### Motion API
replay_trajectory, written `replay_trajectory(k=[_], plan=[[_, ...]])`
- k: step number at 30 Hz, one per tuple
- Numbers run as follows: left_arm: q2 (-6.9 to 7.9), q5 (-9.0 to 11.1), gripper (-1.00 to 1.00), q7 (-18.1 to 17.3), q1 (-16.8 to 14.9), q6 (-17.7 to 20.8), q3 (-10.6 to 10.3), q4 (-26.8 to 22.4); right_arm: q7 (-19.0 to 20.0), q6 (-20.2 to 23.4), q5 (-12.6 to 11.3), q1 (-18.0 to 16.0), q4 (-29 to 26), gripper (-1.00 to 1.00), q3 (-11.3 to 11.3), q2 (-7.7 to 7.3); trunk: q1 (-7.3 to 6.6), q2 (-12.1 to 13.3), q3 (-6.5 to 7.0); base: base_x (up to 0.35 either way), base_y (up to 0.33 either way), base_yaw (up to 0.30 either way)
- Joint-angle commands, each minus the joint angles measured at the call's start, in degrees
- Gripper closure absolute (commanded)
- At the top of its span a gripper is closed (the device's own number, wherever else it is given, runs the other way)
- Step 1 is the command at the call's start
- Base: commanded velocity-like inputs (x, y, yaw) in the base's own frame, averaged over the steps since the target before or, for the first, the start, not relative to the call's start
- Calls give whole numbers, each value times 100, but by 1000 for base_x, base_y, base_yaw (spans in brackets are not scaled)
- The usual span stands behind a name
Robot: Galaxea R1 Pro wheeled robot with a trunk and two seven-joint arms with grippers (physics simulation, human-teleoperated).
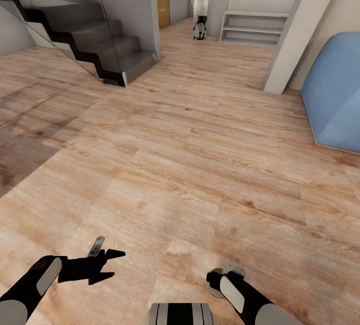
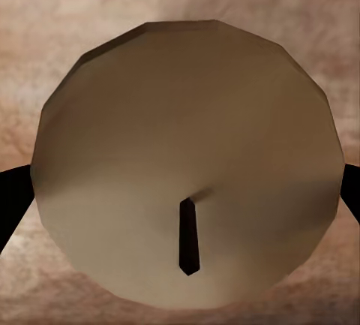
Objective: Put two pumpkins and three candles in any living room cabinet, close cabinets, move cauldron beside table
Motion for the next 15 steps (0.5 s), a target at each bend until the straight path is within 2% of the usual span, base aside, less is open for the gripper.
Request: replay_trajectory(k=[1, 5, 6, 15], plan=[[0, 0, -100, 0, 0, 1, 0, -2, -9, -1, -7, 2, 5, -100, -9, -2, 1, 0, 0, 0, 0, 0], [0, 0, -100, 1, 0, 2, 0, -4, -9, -1, -7, 2, 5, -100, -9, -2, 1, 0, 0, 0, 0, 0], [0, 0, -100, 1, 0, 3, 0, -4, -9, -1, -7, 2, 5, 100, -9, -2, 1, 0, 0, 0, 0, 0], [0, 13, -100, 1, 0, 1, 0, -4, -9, -1, -7, 2, 5, 100, -9, -10, 1, 0, 0, 0, 0, 0]])
